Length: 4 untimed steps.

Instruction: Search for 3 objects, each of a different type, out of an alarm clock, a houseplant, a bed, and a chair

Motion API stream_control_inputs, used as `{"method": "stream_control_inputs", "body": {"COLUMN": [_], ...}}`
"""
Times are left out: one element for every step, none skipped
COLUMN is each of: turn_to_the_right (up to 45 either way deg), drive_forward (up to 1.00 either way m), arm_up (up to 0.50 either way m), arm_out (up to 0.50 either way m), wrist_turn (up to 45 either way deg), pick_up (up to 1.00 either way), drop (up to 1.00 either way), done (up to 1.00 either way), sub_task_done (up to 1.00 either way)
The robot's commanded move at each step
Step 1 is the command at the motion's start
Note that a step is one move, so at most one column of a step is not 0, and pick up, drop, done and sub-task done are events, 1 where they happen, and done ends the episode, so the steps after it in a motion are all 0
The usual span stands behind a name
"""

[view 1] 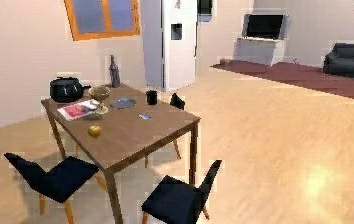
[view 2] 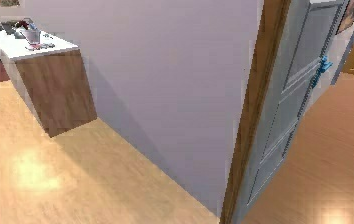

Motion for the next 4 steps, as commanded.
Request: {"method": "stream_control_inputs", "body": {"turn_to_the_right": [0.0, 45.0, 6.0, 0.0], "drive_forward": [0.0, 0.0, 0.0, 1.0], "arm_up": [0.0, 0.0, 0.0, 0.0], "arm_out": [0.0, 0.0, 0.0, 0.0], "wrist_turn": [0.0, 0.0, 0.0, 0.0], "pick_up": [0.0, 0.0, 0.0, 0.0], "drop": [0.0, 0.0, 0.0, 0.0], "done": [0.0, 0.0, 0.0, 0.0], "sub_task_done": [1.0, 0.0, 0.0, 0.0]}}
